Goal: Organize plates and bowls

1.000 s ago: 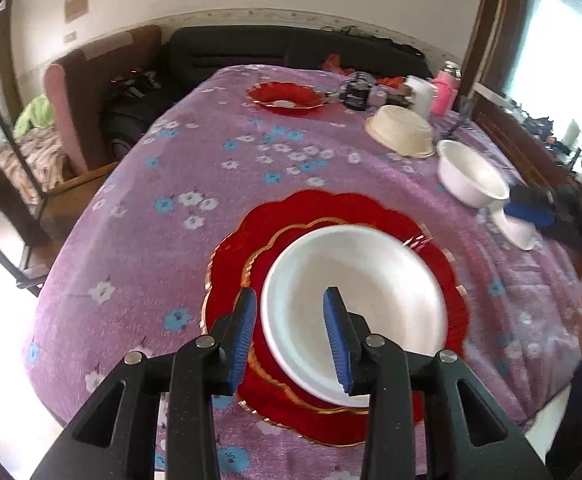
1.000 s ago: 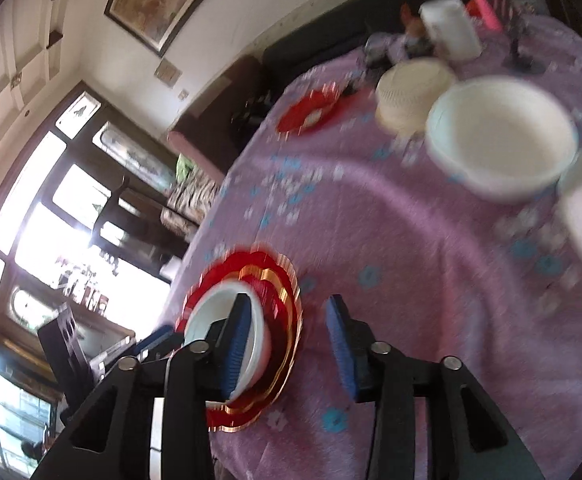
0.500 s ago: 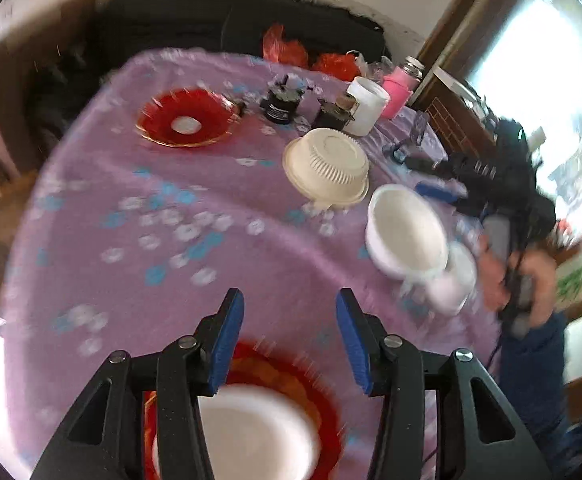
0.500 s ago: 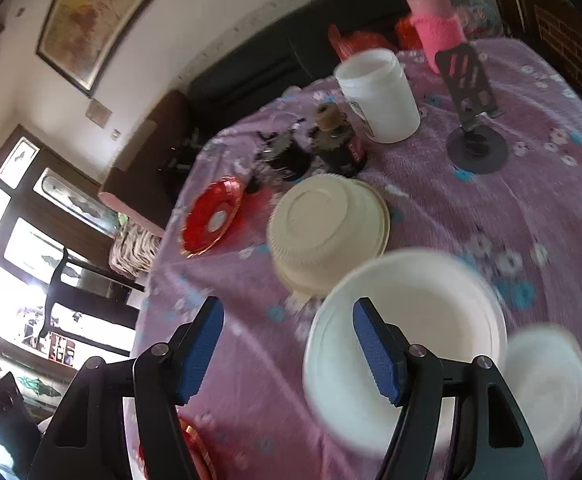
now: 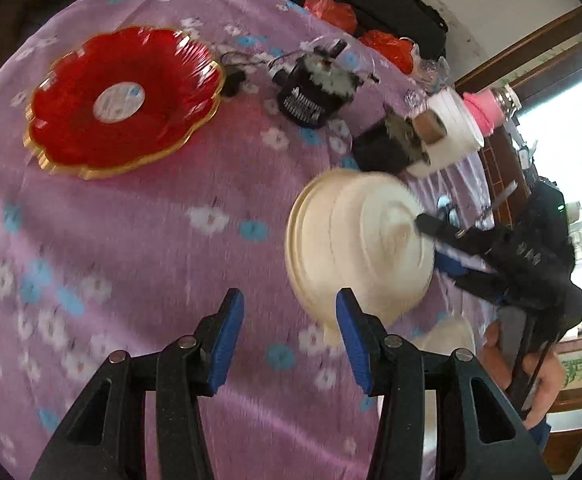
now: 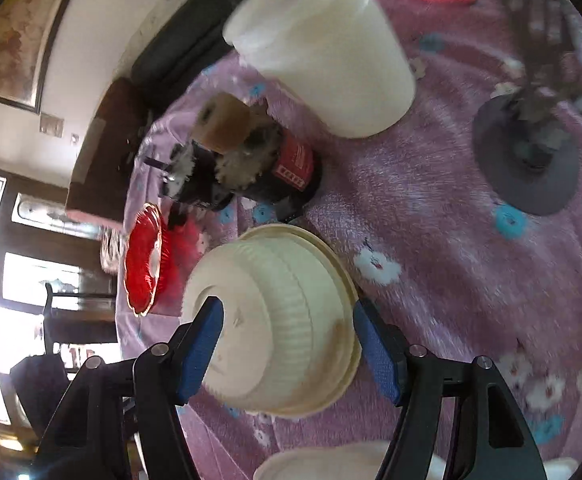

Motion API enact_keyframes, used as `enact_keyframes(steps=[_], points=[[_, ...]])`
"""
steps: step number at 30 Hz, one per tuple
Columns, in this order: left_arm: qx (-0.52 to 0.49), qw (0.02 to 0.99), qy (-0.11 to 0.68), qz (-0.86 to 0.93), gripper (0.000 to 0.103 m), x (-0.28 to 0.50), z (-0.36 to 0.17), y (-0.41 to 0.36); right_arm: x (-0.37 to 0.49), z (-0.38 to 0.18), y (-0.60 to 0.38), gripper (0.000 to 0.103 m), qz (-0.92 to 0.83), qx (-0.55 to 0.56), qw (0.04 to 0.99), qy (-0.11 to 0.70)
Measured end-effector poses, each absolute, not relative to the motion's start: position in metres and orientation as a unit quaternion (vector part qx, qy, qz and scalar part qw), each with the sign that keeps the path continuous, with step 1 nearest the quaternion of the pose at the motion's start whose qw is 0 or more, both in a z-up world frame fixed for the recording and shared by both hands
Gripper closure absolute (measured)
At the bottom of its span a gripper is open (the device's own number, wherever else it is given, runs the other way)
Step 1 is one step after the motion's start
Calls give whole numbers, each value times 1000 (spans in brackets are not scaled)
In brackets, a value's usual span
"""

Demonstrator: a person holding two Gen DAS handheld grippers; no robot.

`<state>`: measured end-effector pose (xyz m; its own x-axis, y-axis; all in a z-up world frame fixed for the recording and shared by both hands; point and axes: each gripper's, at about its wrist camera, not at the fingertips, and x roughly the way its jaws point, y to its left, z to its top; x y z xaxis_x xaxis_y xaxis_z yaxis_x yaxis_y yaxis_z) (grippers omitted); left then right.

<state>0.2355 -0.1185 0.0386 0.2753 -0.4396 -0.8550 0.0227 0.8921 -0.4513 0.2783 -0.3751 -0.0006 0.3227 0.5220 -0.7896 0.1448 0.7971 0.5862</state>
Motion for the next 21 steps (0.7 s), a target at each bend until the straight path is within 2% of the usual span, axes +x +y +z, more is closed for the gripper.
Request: enact_keyframes(steps=[7, 11, 17, 21], points=[[-163, 774, 600, -123, 58, 264, 14, -115, 290, -10, -360, 13, 141, 303, 748, 573], [-150, 784, 591, -121, 64, 261, 17, -100, 285, -3, -345, 13, 157, 295, 754, 565], [-180, 760, 610, -135, 64, 246, 9, -56, 252, 39, -308, 13, 239, 300, 756, 531], [-153, 768, 612, -113, 62, 210, 14, -30, 205, 77, -239, 13, 307, 223, 766, 519]])
